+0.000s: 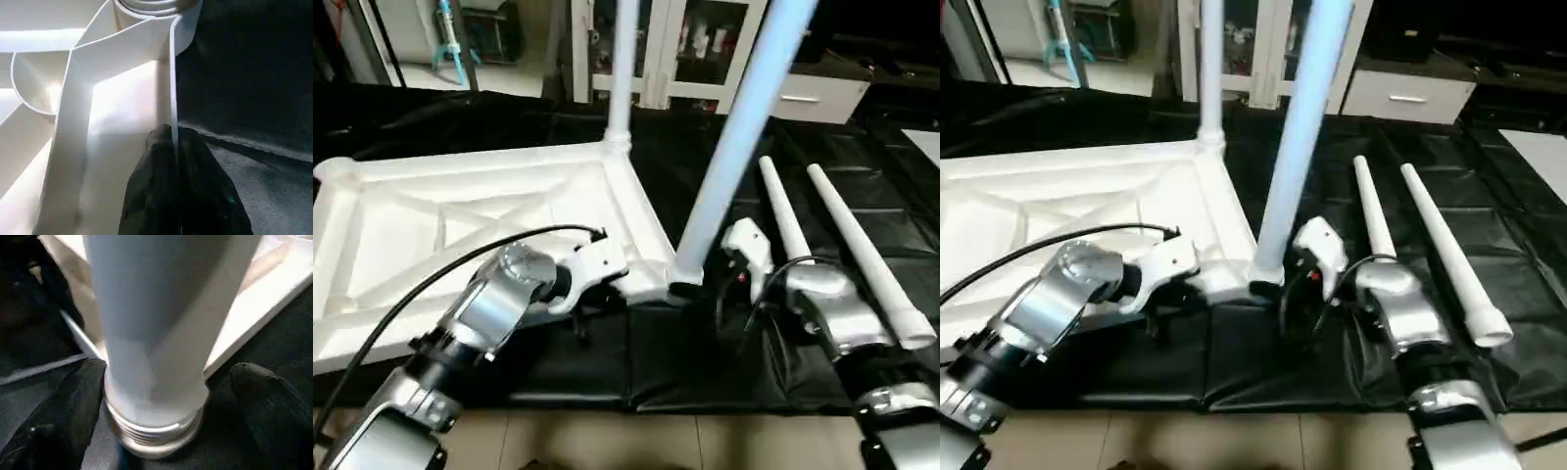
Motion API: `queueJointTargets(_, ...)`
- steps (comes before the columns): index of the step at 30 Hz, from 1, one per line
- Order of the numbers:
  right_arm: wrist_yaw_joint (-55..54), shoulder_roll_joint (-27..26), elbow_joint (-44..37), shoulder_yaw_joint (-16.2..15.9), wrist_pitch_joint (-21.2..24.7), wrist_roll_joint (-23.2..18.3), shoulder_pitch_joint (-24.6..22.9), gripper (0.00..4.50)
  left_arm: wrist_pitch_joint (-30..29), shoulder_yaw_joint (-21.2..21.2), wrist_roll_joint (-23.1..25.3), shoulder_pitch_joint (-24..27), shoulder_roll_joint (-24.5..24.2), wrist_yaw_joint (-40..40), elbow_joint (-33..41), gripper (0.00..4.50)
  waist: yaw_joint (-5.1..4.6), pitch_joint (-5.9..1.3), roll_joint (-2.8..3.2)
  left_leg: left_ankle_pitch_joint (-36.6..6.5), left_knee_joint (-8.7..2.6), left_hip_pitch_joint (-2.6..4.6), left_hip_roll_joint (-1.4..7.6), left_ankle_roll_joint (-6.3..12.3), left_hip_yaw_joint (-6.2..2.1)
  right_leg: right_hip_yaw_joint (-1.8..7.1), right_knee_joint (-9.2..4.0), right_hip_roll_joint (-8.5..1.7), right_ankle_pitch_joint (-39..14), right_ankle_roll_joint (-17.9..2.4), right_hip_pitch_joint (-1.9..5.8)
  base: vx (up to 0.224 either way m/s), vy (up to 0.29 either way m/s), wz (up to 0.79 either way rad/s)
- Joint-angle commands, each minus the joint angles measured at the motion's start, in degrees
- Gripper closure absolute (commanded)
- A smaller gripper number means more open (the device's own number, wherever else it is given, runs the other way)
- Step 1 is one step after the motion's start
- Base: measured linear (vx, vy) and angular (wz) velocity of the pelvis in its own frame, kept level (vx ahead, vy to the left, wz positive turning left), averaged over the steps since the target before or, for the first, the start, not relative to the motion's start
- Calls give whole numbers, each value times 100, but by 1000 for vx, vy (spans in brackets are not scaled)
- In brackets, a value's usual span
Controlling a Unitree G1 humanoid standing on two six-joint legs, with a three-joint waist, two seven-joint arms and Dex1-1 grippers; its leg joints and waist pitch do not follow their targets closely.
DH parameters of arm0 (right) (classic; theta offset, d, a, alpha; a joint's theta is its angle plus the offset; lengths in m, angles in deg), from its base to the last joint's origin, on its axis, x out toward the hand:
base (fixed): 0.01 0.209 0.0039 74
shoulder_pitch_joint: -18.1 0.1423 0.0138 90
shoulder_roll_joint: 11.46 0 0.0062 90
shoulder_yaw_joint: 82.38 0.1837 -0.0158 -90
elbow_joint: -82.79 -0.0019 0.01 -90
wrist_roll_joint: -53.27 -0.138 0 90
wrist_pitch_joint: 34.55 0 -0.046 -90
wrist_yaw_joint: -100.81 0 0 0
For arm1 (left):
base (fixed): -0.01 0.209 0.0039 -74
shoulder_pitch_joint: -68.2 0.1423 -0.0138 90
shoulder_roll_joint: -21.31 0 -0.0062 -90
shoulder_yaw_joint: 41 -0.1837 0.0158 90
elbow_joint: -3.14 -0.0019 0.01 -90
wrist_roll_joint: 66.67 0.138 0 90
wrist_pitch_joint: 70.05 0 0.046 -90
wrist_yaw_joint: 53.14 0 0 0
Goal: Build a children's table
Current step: Rotate leg to tighten
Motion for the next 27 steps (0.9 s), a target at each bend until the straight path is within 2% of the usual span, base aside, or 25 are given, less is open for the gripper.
queueJointTargets(1, 8, 197, 27, 230, 1, -115, 43, 23, -57, -244, 14, 145, -87, -205, -5, 450, 19, -366, -1, -507, -381, 57, 305, 510, -72, 339, -279, -408, -542, -1548, 332, 0, 0, 0)
queueJointTargets(2, 116, 274, -62, 300, 57, -208, -7, 23, -59, -233, -19, 153, -115, -255, 28, 450, 25, -365, 21, -537, -385, 58, 303, 499, -77, 339, -281, -411, -569, -1543, 340, 0, 0, 0)
queueJointTargets(3, 245, 329, -177, 342, 122, -295, -78, 23, -37, -237, -53, 154, -147, -319, 57, 450, 24, -372, 11, -559, -378, 60, 309, 494, -75, 341, -280, -409, -554, -1544, 342, 0, 0, 0)
queueJointTargets(6, 431, 356, -288, 263, 173, -300, -177, 23, -11, -258, -65, 134, -165, -364, 51, 450, 28, -375, 16, -510, -374, 50, 303, 519, -76, 339, -271, -402, -453, -1553, 344, 0, 0, 0)
queueJointTargets(9, 607, 303, -377, 158, 204, -331, -250, 23, 22, -284, -62, 103, -165, -407, 14, 450, 30, -373, 13, -578, -375, 48, 304, 491, -81, 336, -281, -407, -570, -1534, 348, 0, 0, 0)
queueJointTargets(14, 681, 138, -279, 78, 194, -381, -182, 23, 47, -325, -71, 82, -167, -420, -26, 450, 27, -357, 32, -822, -385, 53, 309, 350, -90, 336, -323, -415, -955, -1453, 330, 0, 0, 0)
queueJointTargets(19, 695, 104, -121, 39, 101, -329, -86, 23, 73, -356, -75, 75, -192, -456, -47, 450, 34, -361, 39, -838, -388, 61, 306, 280, -91, 339, -309, -403, -918, -1455, 326, 0, 0, 0)
queueJointTargets(21, 716, 95, -65, 15, 81, -295, -70, 56, 81, -365, -67, 75, -195, -466, -54, 450, 36, -362, 30, -846, -387, 59, 302, 277, -92, 337, -310, -410, -940, -1449, 335, 0, 0, 0)
queueJointTargets(23, 733, 82, -16, 2, 61, -267, -59, 59, 84, -372, -65, 71, -196, -470, -58, 450, 36, -364, 22, -812, -385, 58, 302, 286, -91, 339, -307, -408, -911, -1447, 334, 0, 0, 0)
queueJointTargets(24, 733, 82, -16, 2, 61, -267, -59, 83, 84, -372, -65, 71, -196, -470, -58, 450, 37, -363, 30, -803, -385, 55, 302, 294, -92, 339, -307, -410, -904, -1455, 336, 0, 0, 0)
queueJointTargets(27, 741, 56, 66, -12, 30, -247, -32, 98, 79, -382, -66, 66, -195, -469, -57, 450, 36, -361, 26, -832, -386, 57, 303, 290, -92, 337, -311, -411, -954, -1450, 334, 0, 0, 0)
